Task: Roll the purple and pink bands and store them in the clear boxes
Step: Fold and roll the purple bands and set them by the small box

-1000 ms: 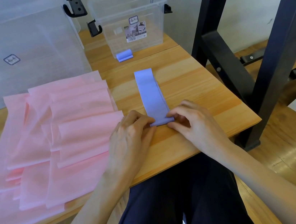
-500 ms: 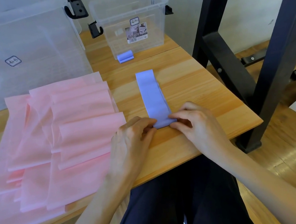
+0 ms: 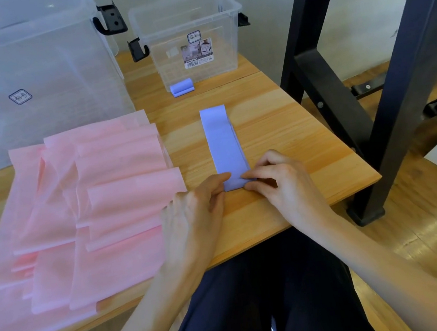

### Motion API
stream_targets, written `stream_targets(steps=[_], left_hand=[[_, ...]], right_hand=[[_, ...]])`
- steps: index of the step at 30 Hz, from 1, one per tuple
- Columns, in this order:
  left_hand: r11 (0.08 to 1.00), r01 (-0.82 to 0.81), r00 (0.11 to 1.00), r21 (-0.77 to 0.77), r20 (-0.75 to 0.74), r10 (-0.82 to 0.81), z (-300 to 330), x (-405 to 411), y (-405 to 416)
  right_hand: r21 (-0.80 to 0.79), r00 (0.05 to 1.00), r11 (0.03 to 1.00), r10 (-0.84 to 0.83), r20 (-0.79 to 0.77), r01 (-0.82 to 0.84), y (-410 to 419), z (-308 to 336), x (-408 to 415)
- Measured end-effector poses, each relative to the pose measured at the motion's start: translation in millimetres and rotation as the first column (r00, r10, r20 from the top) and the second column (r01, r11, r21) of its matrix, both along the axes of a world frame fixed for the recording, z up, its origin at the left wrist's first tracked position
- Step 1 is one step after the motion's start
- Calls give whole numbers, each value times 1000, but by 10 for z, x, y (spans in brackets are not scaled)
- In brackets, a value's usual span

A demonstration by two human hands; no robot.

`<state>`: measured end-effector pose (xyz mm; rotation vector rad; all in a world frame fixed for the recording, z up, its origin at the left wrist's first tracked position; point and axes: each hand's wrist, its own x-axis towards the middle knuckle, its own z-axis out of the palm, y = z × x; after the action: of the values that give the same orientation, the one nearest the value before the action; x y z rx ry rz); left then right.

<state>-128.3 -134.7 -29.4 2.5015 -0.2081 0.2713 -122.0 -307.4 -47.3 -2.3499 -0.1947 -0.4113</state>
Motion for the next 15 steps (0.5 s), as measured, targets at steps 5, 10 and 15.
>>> stream_targets(steps=[5,10,15], left_hand=[[991,38,992,-126,-118,-52,-2,3,101],[879,-11,922,-477,-344,-175,140,21,238],[578,-313,637,-754,-618,-462,318,107,174]], right_hand=[[-1,999,999,34,-11,-34,-2,-3,18],[21,998,999,33,-47,-32,-17,34,14],[69,996,997,33,-86,-27,-26,107,-30]])
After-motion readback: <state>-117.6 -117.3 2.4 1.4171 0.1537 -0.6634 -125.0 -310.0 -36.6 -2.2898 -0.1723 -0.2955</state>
